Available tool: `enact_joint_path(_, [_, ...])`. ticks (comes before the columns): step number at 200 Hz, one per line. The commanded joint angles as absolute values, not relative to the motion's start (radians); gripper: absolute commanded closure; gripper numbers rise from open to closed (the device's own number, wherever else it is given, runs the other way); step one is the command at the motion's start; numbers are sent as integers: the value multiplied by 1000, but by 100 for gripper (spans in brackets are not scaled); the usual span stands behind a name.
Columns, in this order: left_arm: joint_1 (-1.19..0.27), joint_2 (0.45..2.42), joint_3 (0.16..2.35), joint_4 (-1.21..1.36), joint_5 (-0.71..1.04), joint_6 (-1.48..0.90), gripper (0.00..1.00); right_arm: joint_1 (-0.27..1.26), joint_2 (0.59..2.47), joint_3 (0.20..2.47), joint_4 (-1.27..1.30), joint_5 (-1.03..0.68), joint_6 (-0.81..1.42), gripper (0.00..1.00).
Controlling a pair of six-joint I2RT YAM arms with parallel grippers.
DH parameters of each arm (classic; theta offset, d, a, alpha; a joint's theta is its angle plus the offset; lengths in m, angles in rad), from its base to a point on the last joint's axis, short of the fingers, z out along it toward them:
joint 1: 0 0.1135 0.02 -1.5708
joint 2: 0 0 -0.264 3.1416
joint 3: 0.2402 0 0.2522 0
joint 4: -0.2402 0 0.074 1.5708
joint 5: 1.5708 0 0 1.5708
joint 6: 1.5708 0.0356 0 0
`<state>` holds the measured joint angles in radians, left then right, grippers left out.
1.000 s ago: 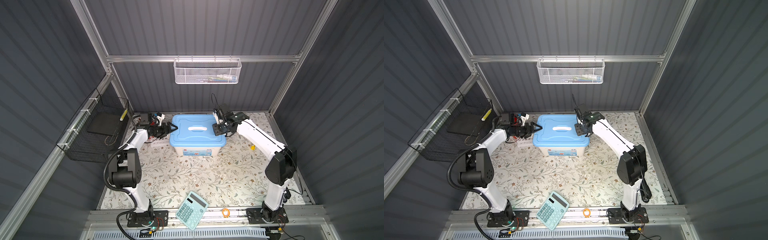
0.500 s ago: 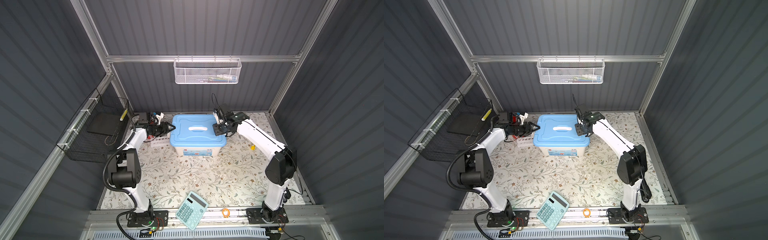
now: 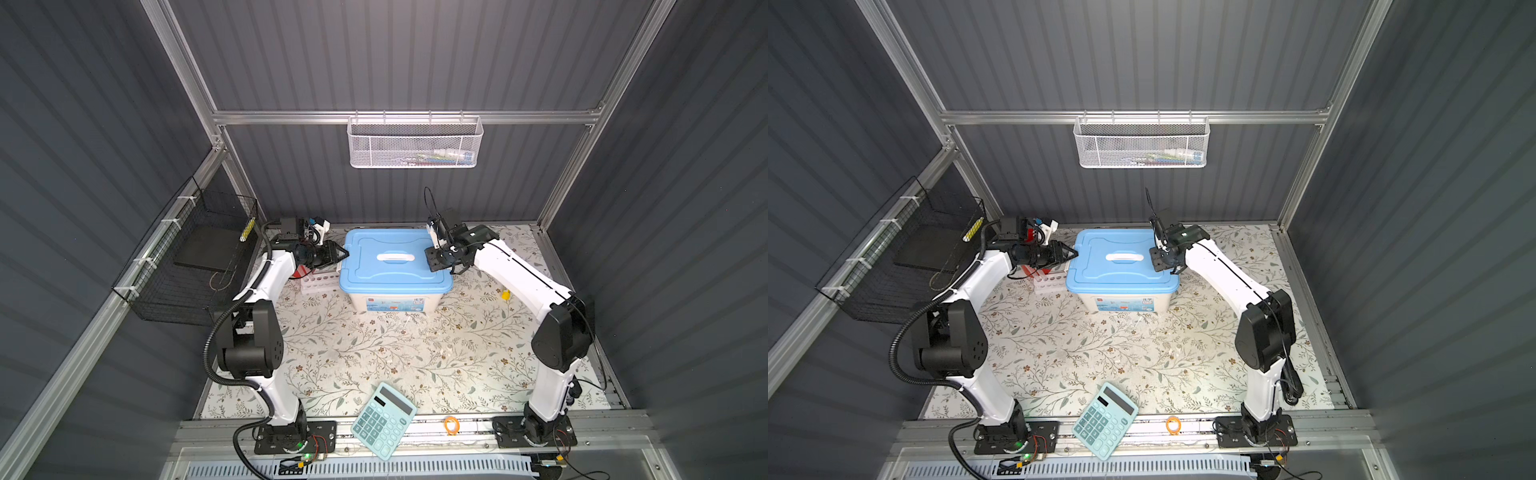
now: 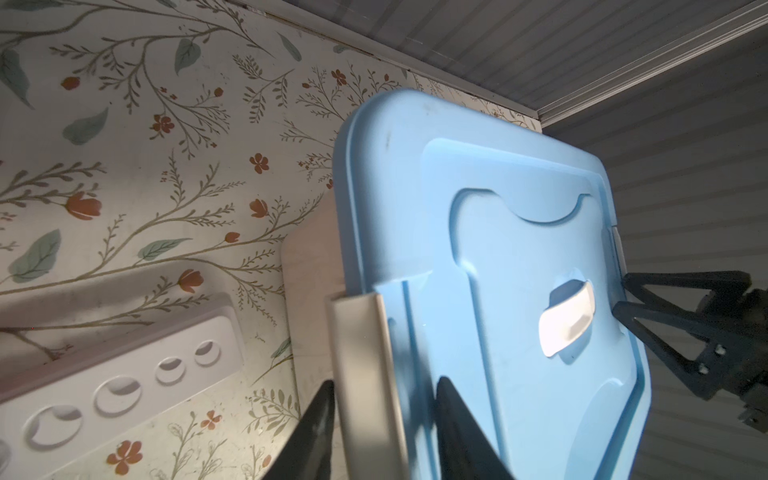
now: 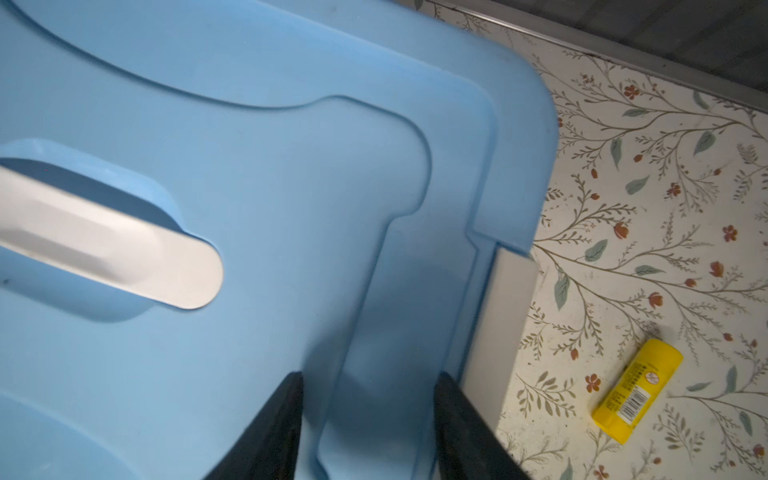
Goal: Organize the chemistry lab equipment
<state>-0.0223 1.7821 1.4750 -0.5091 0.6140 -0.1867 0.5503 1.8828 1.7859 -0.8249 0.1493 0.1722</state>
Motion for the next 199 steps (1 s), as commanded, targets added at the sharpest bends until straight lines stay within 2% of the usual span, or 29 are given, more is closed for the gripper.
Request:
enact_joint_path(1, [-26,1774,1502,-602,488,-136,62,545,1911,1731,-947,175,178,48])
enact_joint_path(64, [-78,1783,1558,-662,355,-102,67,546,1918,1730,-927,161,178,48])
enact_joint_path(95, [-89,1792,1572,-673,347,-101,67,547,1921,1730,-924,158,177,48])
enact_joint_path(135, [-89,1786,1587,-674,369,-104,54,547,1919,1733,-923,156,173,48])
enact_joint_path(199, [-97,1779,1599,-673,417,-107,49,549,1914,1731,-918,151,176,48])
